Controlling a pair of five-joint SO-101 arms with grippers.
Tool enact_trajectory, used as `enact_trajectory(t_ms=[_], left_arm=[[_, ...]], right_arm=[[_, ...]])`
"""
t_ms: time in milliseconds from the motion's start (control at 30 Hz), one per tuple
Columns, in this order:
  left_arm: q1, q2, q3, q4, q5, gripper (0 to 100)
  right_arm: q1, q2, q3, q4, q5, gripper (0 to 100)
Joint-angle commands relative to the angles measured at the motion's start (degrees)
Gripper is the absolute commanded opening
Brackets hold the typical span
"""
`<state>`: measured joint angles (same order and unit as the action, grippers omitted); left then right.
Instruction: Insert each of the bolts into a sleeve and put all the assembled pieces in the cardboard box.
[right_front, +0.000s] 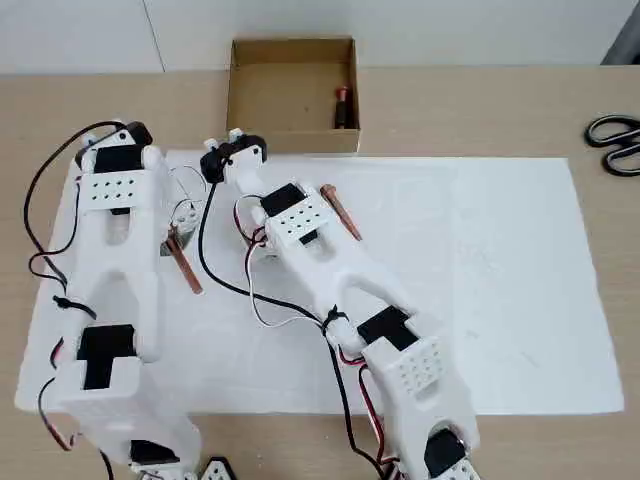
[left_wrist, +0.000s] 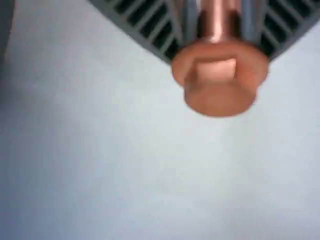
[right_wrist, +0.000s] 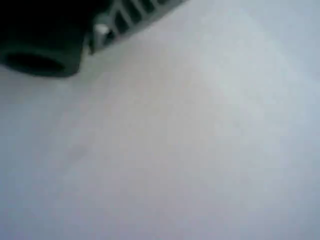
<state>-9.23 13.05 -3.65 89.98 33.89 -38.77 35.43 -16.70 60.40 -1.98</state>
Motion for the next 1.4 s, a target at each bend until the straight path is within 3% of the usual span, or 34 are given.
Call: enact_trajectory(t_ms=[0, 200, 600, 900, 1367], left_arm=[[-0.1, -3.8, -0.3, -0.9, -0.5, 1], [0.0, -3.8, -0.3, -0.9, -0.5, 1], [0.1, -3.9, -0.3, -0.9, -0.5, 1], [0.1, -3.9, -0.3, -1.0, -0.5, 1], [0.1, -3.7, -0.3, -1.0, -0.5, 1]], right_arm=[[-0.6, 0.4, -1.8, 2.9, -0.4, 1.8], [-0.7, -0.3, -2.5, 7.2, -0.4, 5.0], [1.8, -10.5, -2.3, 9.4, -0.4, 0.5], [1.7, -10.5, -2.3, 16.5, -0.6, 0.5], [0.9, -6.7, -0.4, 17.5, -0.5, 4.0]])
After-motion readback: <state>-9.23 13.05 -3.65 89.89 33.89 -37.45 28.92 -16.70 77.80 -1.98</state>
